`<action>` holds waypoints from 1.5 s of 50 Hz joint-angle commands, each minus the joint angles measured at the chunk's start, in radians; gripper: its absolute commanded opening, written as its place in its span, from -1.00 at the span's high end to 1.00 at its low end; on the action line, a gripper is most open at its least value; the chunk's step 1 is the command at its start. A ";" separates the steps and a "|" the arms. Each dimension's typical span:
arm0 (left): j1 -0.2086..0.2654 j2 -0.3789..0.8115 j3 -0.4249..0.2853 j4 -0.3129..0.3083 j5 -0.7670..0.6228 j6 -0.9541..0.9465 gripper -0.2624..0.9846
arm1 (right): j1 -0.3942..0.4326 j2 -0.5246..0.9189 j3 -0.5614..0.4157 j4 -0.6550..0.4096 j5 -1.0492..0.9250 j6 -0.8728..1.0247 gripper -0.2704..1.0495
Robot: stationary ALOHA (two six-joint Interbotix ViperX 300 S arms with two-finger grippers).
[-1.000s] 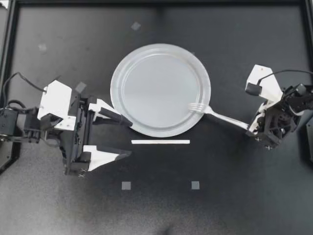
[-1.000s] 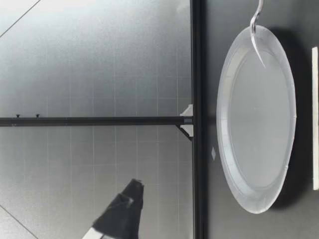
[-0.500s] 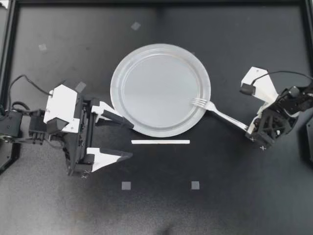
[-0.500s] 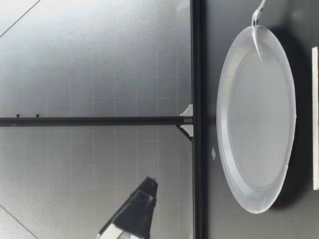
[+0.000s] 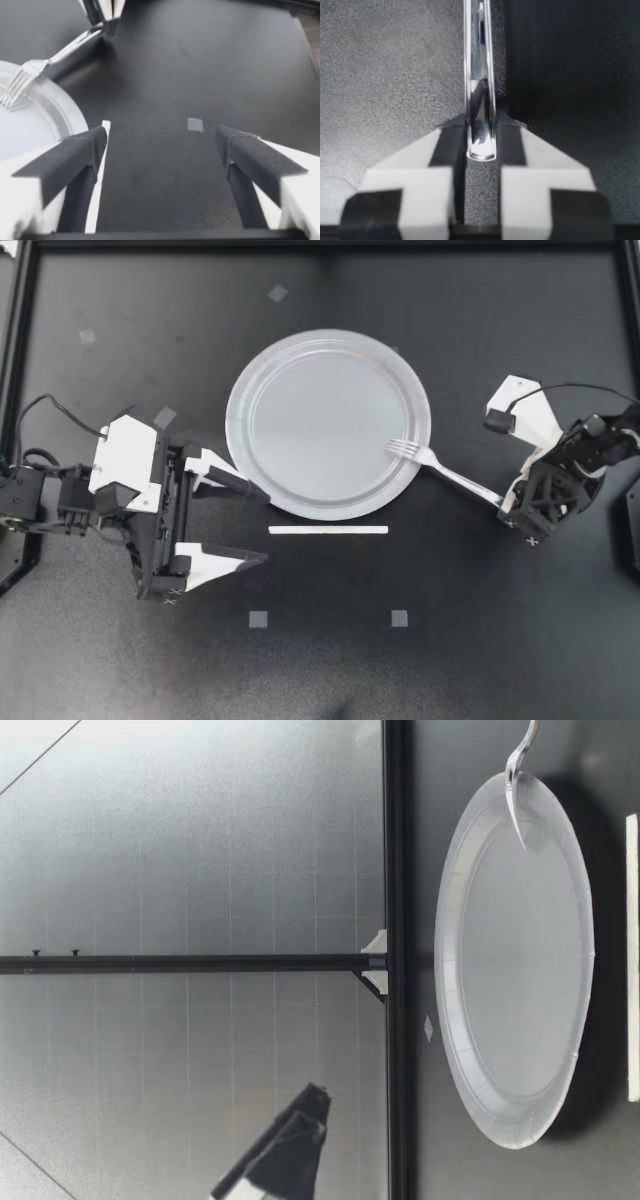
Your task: Pick up the fork and place it on the plate.
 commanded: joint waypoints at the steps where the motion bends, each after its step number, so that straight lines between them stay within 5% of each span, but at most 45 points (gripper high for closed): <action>1: -0.002 -0.008 -0.006 0.002 -0.011 0.002 -0.69 | 0.005 -0.002 -0.026 0.000 0.002 0.002 0.11; 11: -0.002 -0.008 -0.002 0.002 -0.011 0.000 -0.69 | 0.005 0.008 -0.035 0.002 0.002 0.003 -0.22; 22: -0.002 -0.011 -0.006 0.002 -0.011 0.003 -0.69 | 0.005 -0.032 -0.083 -0.005 -0.002 -0.015 -0.22; 34: -0.002 -0.038 -0.037 0.002 -0.009 0.115 -0.69 | 0.008 -0.173 -0.255 -0.041 -0.057 -0.138 -0.22; 48: 0.023 -0.097 -0.058 -0.002 0.006 0.179 -0.70 | 0.179 -0.290 -0.245 -0.044 -0.377 -0.233 -0.22; 53: 0.032 -0.178 -0.067 0.000 0.146 0.179 -0.70 | 0.184 -0.357 -0.212 -0.060 -0.325 -0.230 -0.22; 65: 0.041 -0.393 -0.107 0.015 0.827 0.179 -0.70 | 0.183 -0.489 -0.117 -0.155 0.032 -0.216 -0.22; 75: 0.041 -0.506 0.060 0.015 0.881 0.170 -0.70 | 0.183 -0.569 0.005 -0.209 0.192 -0.089 -0.22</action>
